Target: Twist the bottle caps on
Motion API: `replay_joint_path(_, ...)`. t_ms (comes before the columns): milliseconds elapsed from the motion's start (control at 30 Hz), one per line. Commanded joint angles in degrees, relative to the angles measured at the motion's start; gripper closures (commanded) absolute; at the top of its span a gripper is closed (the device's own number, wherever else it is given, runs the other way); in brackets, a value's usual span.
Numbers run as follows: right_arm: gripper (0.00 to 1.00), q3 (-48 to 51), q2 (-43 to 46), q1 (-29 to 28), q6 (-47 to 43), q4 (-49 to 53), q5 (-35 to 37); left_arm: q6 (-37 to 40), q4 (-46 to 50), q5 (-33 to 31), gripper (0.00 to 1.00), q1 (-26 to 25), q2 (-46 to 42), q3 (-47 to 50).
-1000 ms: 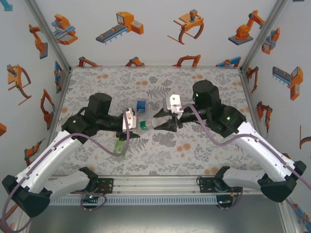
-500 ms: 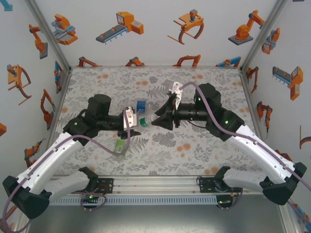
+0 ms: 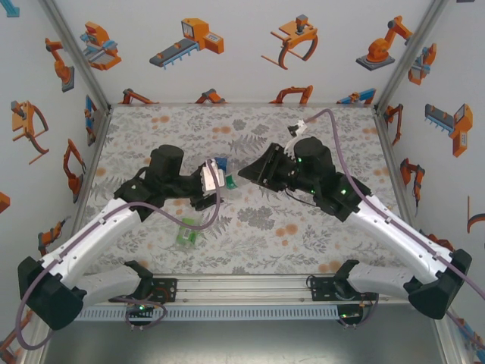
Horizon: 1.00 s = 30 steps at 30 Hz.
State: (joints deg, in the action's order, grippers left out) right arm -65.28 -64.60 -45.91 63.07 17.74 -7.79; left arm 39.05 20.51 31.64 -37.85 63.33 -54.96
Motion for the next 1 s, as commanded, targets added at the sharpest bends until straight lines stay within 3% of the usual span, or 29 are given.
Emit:
replay_joint_path(0,0.77,-0.19,-1.93,-0.06,4.24,8.43,1.87,0.2,-10.09,6.99,1.0,-1.0,-0.62,-2.79)
replay_joint_path(100,0.62,-2.46,-1.97,0.28,-0.71,8.61,1.75,1.84,-7.39,8.45,1.0,-1.0,-0.14,-3.59)
replay_joint_path(167,0.45,-4.56,-1.87,0.71,-5.97,8.87,1.15,2.16,-5.85,8.18,1.0,-0.96,-0.39,-3.84)
replay_joint_path(300,0.35,-9.25,-0.78,1.2,-20.0,8.99,-1.15,2.32,-4.65,8.02,1.0,-0.94,-1.2,-3.41)
replay_joint_path(567,0.35,-12.07,3.09,1.19,-50.82,6.34,-9.42,2.82,-0.03,10.41,1.0,-1.0,-1.61,-4.79)
replay_joint_path(733,0.33,-12.49,5.07,1.18,-74.39,6.43,-23.32,3.91,4.01,13.06,1.0,-0.98,-1.74,-6.02)
replay_joint_path(967,0.3,-14.69,3.33,1.2,-90.97,12.66,-34.78,3.76,6.68,15.97,1.0,-1.01,-2.58,-6.64)
